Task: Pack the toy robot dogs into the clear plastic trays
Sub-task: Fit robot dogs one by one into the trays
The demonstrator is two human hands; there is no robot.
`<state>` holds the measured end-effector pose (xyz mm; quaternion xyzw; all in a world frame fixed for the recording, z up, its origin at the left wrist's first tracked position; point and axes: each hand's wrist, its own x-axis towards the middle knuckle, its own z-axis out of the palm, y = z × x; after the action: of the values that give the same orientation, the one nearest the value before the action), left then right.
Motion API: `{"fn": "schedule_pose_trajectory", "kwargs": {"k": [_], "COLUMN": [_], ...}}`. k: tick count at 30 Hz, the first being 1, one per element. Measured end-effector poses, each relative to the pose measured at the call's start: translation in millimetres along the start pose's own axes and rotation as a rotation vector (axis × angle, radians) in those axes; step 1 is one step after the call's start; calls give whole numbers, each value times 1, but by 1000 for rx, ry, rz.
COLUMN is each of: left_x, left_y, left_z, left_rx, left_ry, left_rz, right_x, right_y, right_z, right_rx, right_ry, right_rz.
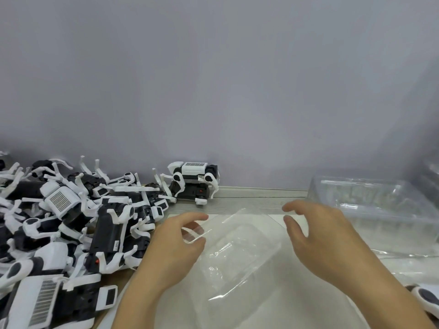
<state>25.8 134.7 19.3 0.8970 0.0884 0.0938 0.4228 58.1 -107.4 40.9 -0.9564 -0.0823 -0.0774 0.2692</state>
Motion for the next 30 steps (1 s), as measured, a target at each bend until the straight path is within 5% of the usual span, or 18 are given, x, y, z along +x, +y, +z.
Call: {"fn": "schedule_pose_trajectory", "kwargs": {"k": [4,7,13,22,25,30], "left_x": [-2,-2,4,18,60,137], "left_y": [6,9,9,25,37,37], "left_z": [5,17,24,19,7,-10], "left_rx": [-127,-204,-233,-93,109,822], "left_ry": [-63,42,161,329,260,44], "left_rz": [48,51,42,96,142,124], "right_x": [-4,-6,1,2,2,3], "right_y": [-1,2,8,3,1,1], "right_z": [6,8,9,4,6,10], "right_rx": [72,37,-70,83,134,172], "right_ry": [-168,-244,-86,146,186,202], "right_rz": [-87,-51,99,18,-28,-68]}}
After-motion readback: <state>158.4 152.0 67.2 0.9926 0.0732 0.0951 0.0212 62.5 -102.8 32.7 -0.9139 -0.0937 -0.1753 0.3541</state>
